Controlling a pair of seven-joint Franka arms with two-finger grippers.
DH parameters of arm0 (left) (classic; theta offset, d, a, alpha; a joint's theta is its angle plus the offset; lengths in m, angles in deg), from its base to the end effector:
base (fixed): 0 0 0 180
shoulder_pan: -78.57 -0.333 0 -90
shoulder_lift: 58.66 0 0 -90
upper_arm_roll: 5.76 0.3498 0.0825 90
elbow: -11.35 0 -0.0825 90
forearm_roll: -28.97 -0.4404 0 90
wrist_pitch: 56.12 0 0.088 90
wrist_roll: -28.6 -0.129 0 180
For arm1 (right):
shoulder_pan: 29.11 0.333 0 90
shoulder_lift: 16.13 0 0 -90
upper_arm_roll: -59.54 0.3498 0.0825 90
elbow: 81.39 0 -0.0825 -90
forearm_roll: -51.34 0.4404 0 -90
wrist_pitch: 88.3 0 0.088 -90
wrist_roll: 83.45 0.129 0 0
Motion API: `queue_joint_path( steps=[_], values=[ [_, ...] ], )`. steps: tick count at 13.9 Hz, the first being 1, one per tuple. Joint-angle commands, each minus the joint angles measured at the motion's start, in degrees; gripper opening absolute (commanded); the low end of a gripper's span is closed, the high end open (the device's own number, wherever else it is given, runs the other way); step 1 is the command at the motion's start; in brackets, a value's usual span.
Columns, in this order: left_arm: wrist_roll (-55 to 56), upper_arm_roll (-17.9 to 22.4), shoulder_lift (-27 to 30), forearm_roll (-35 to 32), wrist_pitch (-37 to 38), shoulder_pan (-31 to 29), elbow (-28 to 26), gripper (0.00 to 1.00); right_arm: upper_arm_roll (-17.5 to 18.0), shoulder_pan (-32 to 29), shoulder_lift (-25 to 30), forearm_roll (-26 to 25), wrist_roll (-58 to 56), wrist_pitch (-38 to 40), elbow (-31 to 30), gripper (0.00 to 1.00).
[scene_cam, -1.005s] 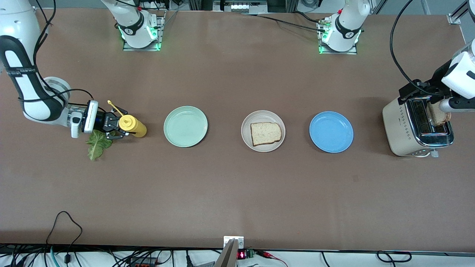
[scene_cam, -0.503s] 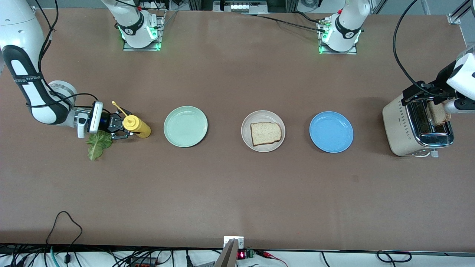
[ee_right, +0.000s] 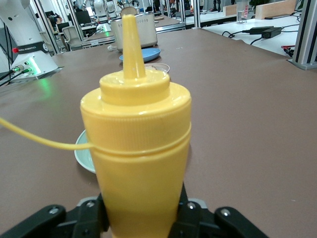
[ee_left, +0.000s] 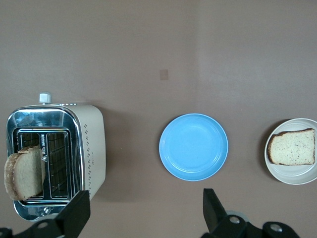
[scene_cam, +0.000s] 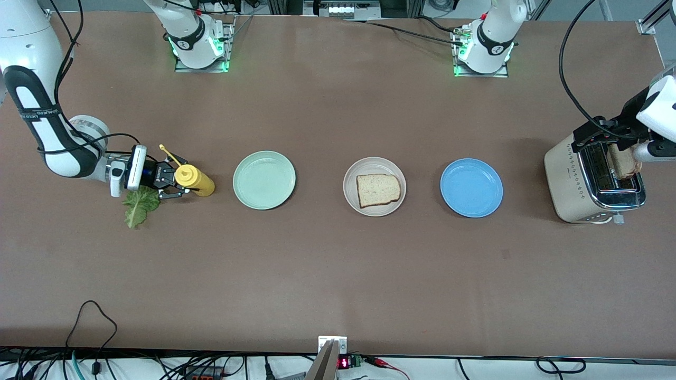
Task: Make sandwich in beige plate with both arms
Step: 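Set the yellow bottle down and hold the right gripper still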
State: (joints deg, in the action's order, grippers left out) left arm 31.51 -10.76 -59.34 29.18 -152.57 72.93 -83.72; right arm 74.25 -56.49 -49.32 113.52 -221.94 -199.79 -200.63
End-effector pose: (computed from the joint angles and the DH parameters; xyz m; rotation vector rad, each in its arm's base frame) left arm 0.6226 0.0068 0.5919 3.1351 0.0978 0.0191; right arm 0.5734 -0.0409 0.1165 -1.6370 -1.3382 -0.9000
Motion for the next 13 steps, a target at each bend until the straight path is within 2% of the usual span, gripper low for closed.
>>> queue_joint_path(
  steps=[1, 4, 6, 7, 13],
  values=[
    [-0.80, -0.44, 0.68, -0.83, -0.84, -0.43, -1.00, 1.00, 0.67, -0.92, -0.12, 1.10, -0.46, 0.66, 0.24, 0.61],
    [-0.80, -0.44, 0.59, -0.83, -0.93, -0.43, -1.00, 1.00, 0.67, -0.92, -0.12, 1.10, -0.37, 0.31, 0.24, 0.72],
    [-0.80, -0.44, 0.59, -0.83, -1.02, -0.43, -0.91, 1.00, 0.67, -0.92, -0.12, 1.10, -0.37, 0.13, 0.24, 0.97],
    [-0.80, -0.44, 0.59, -0.83, -1.02, -0.43, -0.91, 1.00, 0.67, -0.83, -0.12, 1.10, -0.37, 0.04, 0.24, 1.00],
    [-0.80, -0.44, 0.59, -0.83, -1.02, -0.43, -0.91, 1.00, 0.58, -0.92, -0.12, 0.75, -0.63, 0.04, 0.24, 1.00]
  ],
)
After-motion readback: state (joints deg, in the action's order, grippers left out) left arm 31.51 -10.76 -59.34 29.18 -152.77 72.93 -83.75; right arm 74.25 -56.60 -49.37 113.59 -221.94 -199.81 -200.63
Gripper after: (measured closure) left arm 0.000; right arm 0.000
